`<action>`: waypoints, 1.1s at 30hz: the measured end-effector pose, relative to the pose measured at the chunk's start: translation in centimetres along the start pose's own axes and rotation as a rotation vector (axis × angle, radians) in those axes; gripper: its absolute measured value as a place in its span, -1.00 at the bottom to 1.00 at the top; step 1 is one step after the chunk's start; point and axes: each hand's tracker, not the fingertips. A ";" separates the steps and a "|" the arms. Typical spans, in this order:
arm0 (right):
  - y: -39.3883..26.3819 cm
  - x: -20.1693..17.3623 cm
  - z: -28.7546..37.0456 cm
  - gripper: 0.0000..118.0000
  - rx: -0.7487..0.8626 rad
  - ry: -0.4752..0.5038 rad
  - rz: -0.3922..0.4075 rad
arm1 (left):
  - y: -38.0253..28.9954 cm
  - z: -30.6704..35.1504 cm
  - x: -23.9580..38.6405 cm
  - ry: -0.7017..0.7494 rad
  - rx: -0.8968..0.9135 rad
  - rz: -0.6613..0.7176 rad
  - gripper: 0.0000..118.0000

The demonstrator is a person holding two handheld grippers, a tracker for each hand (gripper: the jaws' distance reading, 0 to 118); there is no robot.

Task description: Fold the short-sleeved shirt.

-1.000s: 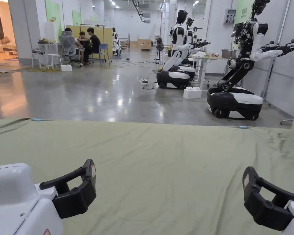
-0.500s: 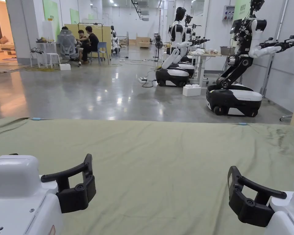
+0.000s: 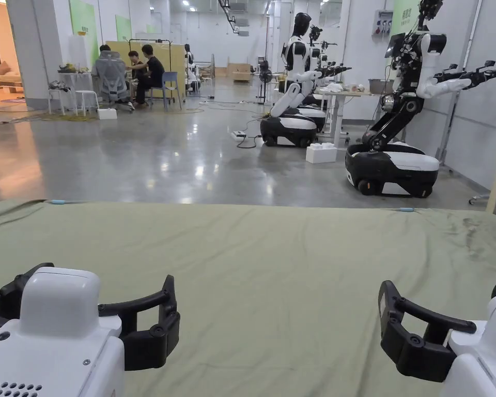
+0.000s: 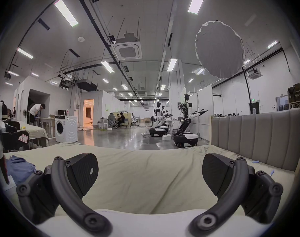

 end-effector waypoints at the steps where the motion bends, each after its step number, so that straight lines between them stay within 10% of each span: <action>1: 0.0 0.0 0.0 1.00 -0.004 0.009 0.004 | 0.0 0.0 0.1 -0.005 -0.001 0.002 1.00; 26: 0.0 -0.3 0.1 0.87 -0.039 0.035 -0.003 | 0.0 -0.1 -0.4 -0.111 -0.056 0.056 0.98; 27: -0.1 -0.3 0.2 0.37 -0.022 0.018 -0.002 | 0.0 -0.2 -0.4 -0.094 -0.042 0.071 0.55; 28: -0.3 -0.3 0.2 -0.63 0.005 -0.069 -0.007 | -0.1 -0.6 -0.1 -0.064 -0.060 0.073 -0.37; 29: -0.4 0.2 0.6 -0.96 -0.006 -0.050 -0.020 | -0.3 -0.8 -0.1 -0.043 -0.057 0.073 -1.00; 33: -0.2 1.1 0.9 -0.96 -0.022 -0.018 -0.035 | -0.9 -1.4 0.0 -0.111 -0.074 0.064 -1.00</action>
